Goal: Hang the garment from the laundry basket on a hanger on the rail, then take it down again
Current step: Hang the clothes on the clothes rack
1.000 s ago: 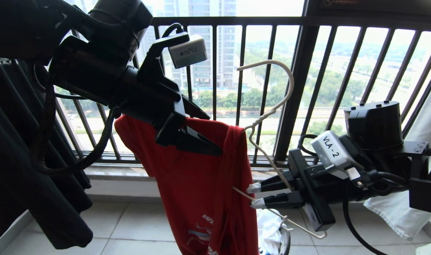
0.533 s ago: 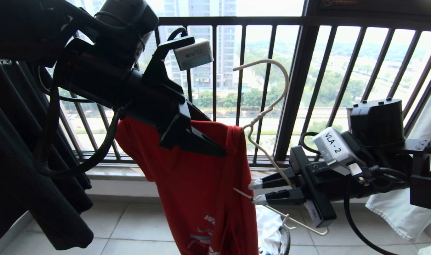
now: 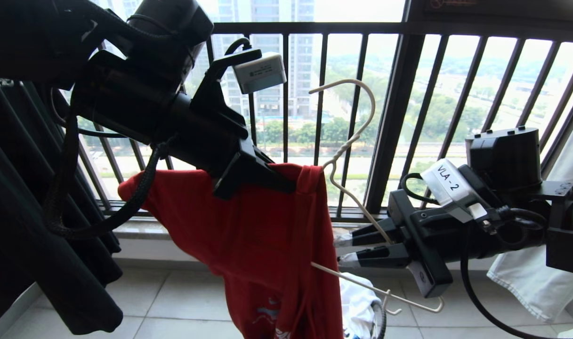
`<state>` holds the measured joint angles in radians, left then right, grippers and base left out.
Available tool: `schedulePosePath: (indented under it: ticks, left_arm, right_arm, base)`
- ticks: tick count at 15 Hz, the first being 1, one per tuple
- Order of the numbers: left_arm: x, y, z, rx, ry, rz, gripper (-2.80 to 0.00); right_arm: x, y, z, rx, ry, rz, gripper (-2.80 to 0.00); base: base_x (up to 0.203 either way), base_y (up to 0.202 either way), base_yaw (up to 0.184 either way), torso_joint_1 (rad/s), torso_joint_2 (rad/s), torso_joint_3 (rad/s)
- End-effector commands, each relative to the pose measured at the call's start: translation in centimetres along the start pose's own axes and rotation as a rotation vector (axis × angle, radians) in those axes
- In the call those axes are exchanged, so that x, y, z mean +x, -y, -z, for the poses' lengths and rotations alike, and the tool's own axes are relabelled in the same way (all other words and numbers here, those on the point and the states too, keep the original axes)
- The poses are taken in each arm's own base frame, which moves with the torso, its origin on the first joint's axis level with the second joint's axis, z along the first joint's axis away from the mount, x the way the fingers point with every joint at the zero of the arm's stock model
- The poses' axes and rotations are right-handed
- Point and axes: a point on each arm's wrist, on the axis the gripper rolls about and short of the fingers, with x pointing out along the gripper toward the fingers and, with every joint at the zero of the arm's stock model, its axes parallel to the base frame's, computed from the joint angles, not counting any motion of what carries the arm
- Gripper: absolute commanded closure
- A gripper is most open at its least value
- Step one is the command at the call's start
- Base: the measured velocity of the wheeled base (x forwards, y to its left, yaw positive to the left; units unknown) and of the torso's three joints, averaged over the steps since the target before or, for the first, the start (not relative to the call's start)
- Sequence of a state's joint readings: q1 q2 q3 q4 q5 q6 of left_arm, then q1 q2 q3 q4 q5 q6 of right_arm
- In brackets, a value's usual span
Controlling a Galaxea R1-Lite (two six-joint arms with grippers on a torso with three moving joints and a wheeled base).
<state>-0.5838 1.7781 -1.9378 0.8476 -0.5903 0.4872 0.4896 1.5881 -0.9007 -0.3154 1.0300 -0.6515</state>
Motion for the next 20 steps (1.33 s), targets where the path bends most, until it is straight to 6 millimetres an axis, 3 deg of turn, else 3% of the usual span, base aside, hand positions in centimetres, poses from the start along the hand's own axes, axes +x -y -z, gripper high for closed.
schedulePosePath:
  ticks: [1, 8, 9, 14, 20]
  left_arm:
    - [-0.3, 0.1, -0.1, -0.059, 0.009, -0.004, 0.00]
    - [-0.4, 0.0, -0.1, -0.054, 0.012, -0.009, 0.00]
    - [-0.4, 0.0, -0.2, -0.053, 0.013, -0.010, 0.00]
    - [-0.5, -0.1, -0.1, -0.050, 0.010, -0.020, 0.00]
    - [-0.8, -0.5, 0.2, -0.063, -0.002, -0.053, 0.00]
  right_arm:
    - [-0.1, 0.2, -0.2, -0.008, 0.008, 0.001, 0.00]
    - [-0.9, 0.8, -0.2, -0.017, 0.003, 0.035, 0.00]
    - [-0.9, 0.9, -0.1, -0.022, 0.002, 0.036, -2.80]
    - [-1.4, 1.5, -0.4, 0.000, 0.003, 0.064, -2.80]
    - [-5.4, 4.2, -1.7, 0.027, -0.001, 0.229, -2.80]
  base:
    - [0.000, 0.000, 0.000, 0.000, 0.00, 0.000]
    - [0.000, 0.000, 0.000, 0.000, 0.00, 0.000]
    - [0.000, 0.000, 0.000, 0.000, 0.00, 0.000]
    - [0.000, 0.000, 0.000, 0.000, 0.00, 0.000]
    - [0.000, 0.000, 0.000, 0.000, 0.00, 0.000]
